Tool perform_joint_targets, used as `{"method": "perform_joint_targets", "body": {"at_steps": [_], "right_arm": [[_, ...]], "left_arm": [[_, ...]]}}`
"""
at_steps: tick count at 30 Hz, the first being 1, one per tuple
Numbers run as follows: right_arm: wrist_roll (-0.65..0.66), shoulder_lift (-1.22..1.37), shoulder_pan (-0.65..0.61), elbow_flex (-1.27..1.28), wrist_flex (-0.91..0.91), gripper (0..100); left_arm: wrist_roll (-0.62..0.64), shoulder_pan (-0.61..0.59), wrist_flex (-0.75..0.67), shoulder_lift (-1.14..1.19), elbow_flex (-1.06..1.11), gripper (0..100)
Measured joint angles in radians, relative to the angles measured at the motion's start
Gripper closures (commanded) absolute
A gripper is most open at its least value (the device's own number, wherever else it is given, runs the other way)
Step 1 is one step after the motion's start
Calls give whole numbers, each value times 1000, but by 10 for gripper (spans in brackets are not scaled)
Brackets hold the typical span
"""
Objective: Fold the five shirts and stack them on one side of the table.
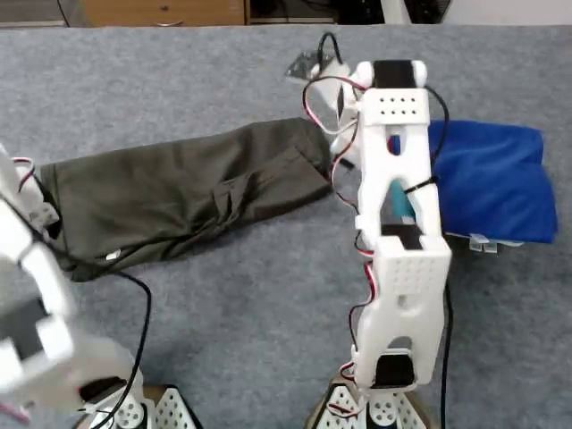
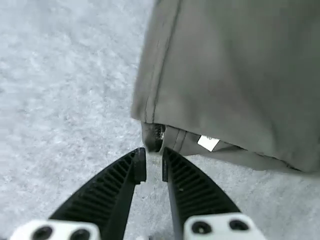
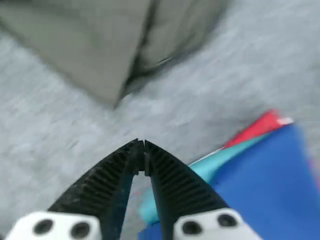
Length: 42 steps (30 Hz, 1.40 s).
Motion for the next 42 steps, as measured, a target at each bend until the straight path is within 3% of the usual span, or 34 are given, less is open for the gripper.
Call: {"method": "perform_joint_targets", "body": {"at_steps": [4, 9, 13, 21, 30, 35, 42], "right_arm": [[-2, -74, 2, 181, -26, 996], [-2, -104, -38, 229, -37, 996], [-2, -104, -60, 238, -43, 995], [-20, -104, -117, 238, -43, 995], [-32, -104, -123, 238, -43, 995], [-32, -104, -123, 238, -43, 995], [-32, -104, -123, 238, -43, 996]], "left_arm": [[-11, 3, 49, 299, -253, 923], [-68, -25, 83, 459, -496, 829], [-173, -77, 100, 508, -569, 788], [-192, -89, 86, 646, -585, 766], [-175, -83, 28, 818, -647, 884], [-164, -5, 57, 839, -664, 975], [-232, 63, 61, 858, -667, 982]]}}
